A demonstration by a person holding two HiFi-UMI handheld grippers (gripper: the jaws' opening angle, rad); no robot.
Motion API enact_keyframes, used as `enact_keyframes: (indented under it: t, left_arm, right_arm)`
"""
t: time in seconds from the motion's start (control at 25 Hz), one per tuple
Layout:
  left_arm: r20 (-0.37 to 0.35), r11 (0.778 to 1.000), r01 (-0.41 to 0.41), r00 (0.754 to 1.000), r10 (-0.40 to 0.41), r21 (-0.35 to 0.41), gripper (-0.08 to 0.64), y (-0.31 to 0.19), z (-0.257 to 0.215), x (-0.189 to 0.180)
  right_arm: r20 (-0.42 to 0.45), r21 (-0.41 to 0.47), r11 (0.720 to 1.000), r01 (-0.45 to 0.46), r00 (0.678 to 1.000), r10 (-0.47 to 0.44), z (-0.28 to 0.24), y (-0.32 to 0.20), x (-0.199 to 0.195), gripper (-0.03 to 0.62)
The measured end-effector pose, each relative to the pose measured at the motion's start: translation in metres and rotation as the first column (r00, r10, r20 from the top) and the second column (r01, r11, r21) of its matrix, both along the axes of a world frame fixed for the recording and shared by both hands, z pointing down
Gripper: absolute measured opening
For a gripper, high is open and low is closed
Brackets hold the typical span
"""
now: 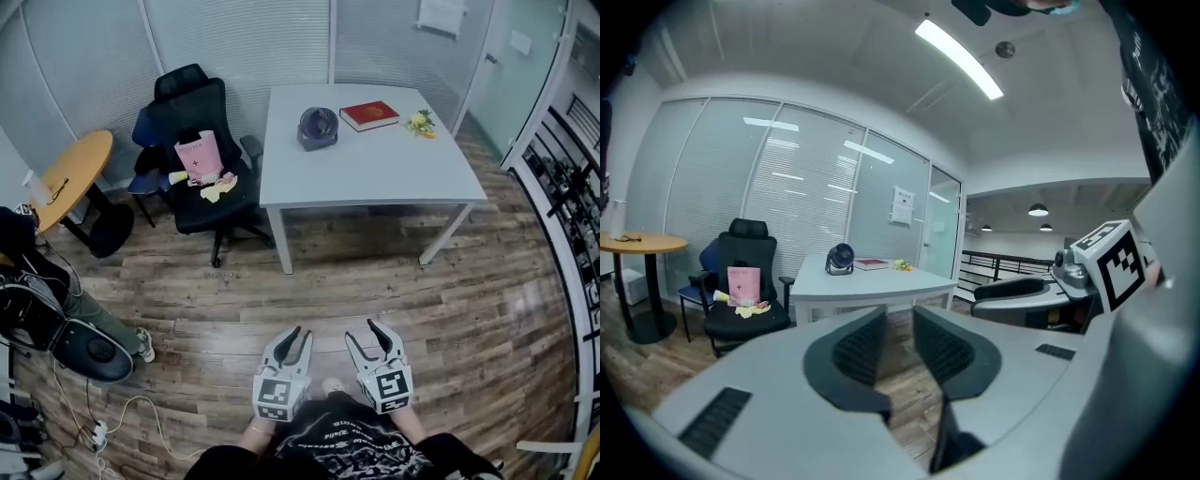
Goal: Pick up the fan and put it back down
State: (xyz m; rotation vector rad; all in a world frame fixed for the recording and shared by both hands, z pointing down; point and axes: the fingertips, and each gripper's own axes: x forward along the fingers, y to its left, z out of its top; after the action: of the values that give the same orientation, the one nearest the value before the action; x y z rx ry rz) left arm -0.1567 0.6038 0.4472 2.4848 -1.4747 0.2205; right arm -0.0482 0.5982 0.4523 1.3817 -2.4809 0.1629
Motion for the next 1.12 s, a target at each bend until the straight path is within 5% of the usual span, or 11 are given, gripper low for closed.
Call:
enact_keyframes:
  t: [0.08, 0.12, 0.76, 1.12]
  left_arm:
    - [-0.02, 1.0, 0.002, 1.0, -0.002, -0.015, 0.252, -0.001, 0.003, -0.005]
    - [-0.03, 1.0, 0.002, 1.0, -0.003, -0.022, 0.282, -0.001, 0.004, -0.009]
    - [-0.012, 0.993, -0.12, 0.993, 0.12, -0.007, 0.319, 0.006, 0.009, -0.037]
    - [-0.039, 0.996, -0.08, 0.996, 0.082, 0.044, 0.318, -0.008, 0.005, -0.051]
  right_arm:
    - [-0.006, -0.005, 1.0, 0.007, 1.0, -0.007, 0.003, 0.002, -0.004, 0.265]
    - [-0.003, -0.007, 1.0, 0.001, 1.0, -0.001, 0.004, 0.003, -0.005, 0.286]
    - [0.03, -0.001, 0.994, -0.11, 0.993, 0.11, 0.003, 0.012, -0.029, 0.364]
    - [0.003, 0.009, 0.996, -0.088, 0.996, 0.088, 0.009, -0.017, -0.035, 0.364]
